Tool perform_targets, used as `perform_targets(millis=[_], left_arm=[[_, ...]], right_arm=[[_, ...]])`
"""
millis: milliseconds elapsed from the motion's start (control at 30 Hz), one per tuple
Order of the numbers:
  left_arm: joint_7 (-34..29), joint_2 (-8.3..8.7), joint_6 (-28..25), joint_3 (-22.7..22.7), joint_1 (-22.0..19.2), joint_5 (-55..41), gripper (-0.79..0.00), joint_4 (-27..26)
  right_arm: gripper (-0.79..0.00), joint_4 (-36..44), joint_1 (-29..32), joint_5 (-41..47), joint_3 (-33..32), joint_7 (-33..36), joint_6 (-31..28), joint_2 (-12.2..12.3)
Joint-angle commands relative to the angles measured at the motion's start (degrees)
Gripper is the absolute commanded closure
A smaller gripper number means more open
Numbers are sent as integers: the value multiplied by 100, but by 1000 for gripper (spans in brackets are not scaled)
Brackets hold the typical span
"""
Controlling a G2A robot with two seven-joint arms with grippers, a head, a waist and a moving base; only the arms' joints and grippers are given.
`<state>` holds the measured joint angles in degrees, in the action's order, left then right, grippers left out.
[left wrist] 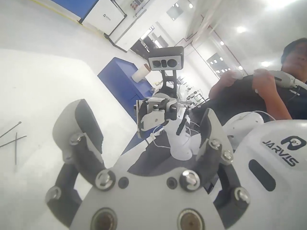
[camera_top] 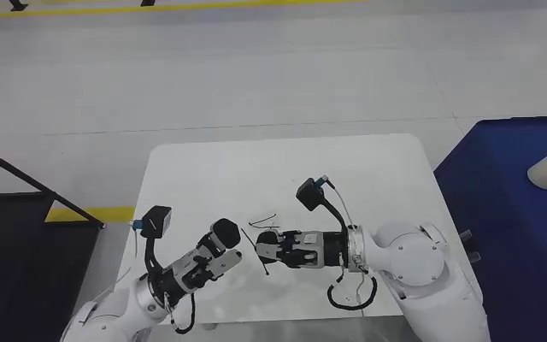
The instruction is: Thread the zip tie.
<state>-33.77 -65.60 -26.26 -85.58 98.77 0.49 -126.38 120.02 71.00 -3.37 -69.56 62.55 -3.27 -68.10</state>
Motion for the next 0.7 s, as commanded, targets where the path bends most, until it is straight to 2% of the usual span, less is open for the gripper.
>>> perform_targets(millis=[0, 33, 67, 100, 233, 333, 467, 667], left_arm=[[280, -18, -58, 123, -40, 117, -708, -23], [377, -24, -99, 167, -51, 191, -671, -32], [452, -28, -123, 191, -59, 286, -502, -26], [549, -32, -147, 204, -63, 384, -403, -21], [844, -44, -173, 232, -68, 515, -342, 65], [892, -41, -167, 217, -70, 618, -357, 127], [857, -30, -287, 235, -41, 763, -317, 130], [976, -18, -532, 202, 109, 962, -320, 94]], right_arm=[[0, -7, -19, 0, 19, 34, 11, 12], [0, 0, -21, 11, 28, 35, 16, 18], [0, 7, -17, 14, 41, 32, 16, 22], [0, 12, -11, 11, 57, 28, 19, 28], [0, 23, 2, 35, 79, -24, 13, 47], [0, 47, 19, 35, 82, -56, 11, 64], [0, 73, 46, 45, 83, -126, 12, 84], [0, 91, 41, 158, 67, -197, 73, 110]])
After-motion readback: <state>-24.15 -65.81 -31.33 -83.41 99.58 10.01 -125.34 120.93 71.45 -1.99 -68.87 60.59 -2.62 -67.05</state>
